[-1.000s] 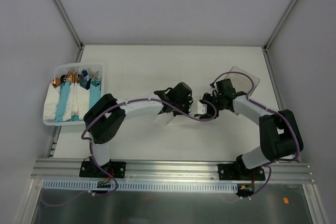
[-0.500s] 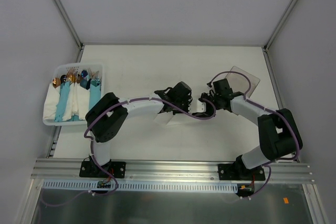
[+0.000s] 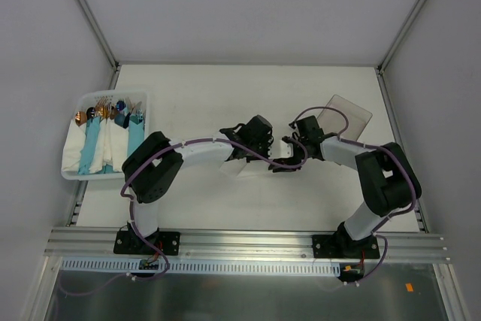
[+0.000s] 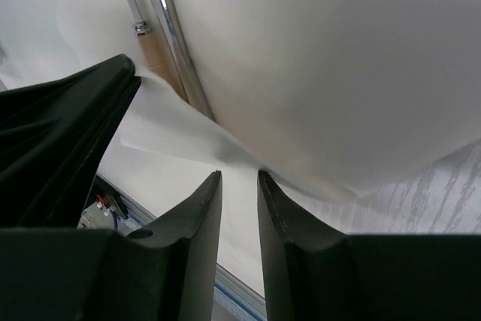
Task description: Place the utensils on the paper napkin and roll it up
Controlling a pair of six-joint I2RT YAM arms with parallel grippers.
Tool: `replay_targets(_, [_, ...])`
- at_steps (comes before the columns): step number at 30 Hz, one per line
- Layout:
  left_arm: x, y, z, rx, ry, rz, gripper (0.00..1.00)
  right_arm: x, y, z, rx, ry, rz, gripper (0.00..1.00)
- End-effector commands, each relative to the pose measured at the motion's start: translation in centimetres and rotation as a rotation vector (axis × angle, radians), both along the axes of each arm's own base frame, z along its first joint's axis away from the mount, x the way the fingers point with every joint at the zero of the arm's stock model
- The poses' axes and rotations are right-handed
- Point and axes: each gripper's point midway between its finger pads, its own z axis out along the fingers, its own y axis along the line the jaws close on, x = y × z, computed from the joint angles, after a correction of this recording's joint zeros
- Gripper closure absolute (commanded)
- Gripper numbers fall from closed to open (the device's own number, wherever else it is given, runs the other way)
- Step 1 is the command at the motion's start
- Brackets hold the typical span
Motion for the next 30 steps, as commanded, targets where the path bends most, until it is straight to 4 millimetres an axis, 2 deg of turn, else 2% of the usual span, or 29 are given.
replay_targets(1, [0.6, 0.4, 0.2, -0.018, -0.004, 0.034, 0.99, 0.7, 0.4, -0.3, 0.004, -0.002, -0.016, 0.72])
replay_targets(5, [0.4, 0.5, 0.5, -0.032, 0.003, 0.048, 0.92, 0.4, 0.1, -1.6, -0.019, 0.038, -0.035, 0.72])
replay_targets(9, [0.9, 1.0, 1.8, -0.059, 0.000, 0.107, 0.69, 0.1, 0.1, -2.4, -0.026, 0.067, -0.035, 0.73])
replay_targets(10, [1.0, 1.0, 3.0, -0.091, -0.002, 0.143, 0.58, 0.0, 0.1, -2.6, -0.029, 0.073, -0.035, 0.73])
replay_targets(12, [1.1, 1.7, 4.6, -0.133, 0.012, 0.193, 0.52, -0.1, 0.1, -2.7, -0.026, 0.073, -0.032, 0.73])
replay_targets(13, [0.9, 1.9, 6.6, -0.190, 0.023, 0.228, 0.50, -0.1, 0.1, -2.9, -0.029, 0.075, -0.033, 0.73])
replay_targets(15, [0.1, 2.6, 8.3, -0.239, 0.067, 0.255, 0.49, -0.2, 0.2, -2.9, -0.030, 0.075, -0.028, 0.74])
replay_targets(16, [-0.6, 2.8, 10.5, -0.298, 0.086, 0.273, 0.49, -0.3, 0.2, -3.0, -0.031, 0.074, -0.022, 0.74])
replay_targets(20, [-4.3, 3.7, 11.8, -0.367, 0.275, 0.290, 0.56, -0.2, 0.3, -2.8, -0.034, 0.065, -0.022, 0.74])
replay_targets(24, [-7.7, 4.2, 10.3, -0.363, 0.532, 0.350, 0.80, -0.4, 0.2, -2.6, -0.049, 0.058, -0.021, 0.74])
replay_targets(27, [-10.3, 3.8, 9.2, -0.375, 0.739, 0.362, 0.87, -0.4, 0.3, -2.3, -0.057, 0.051, -0.020, 0.74])
replay_targets(30, [-11.3, 3.2, 8.0, -0.360, 0.845, 0.375, 0.90, -0.4, 0.5, -1.8, -0.060, 0.042, -0.014, 0.74])
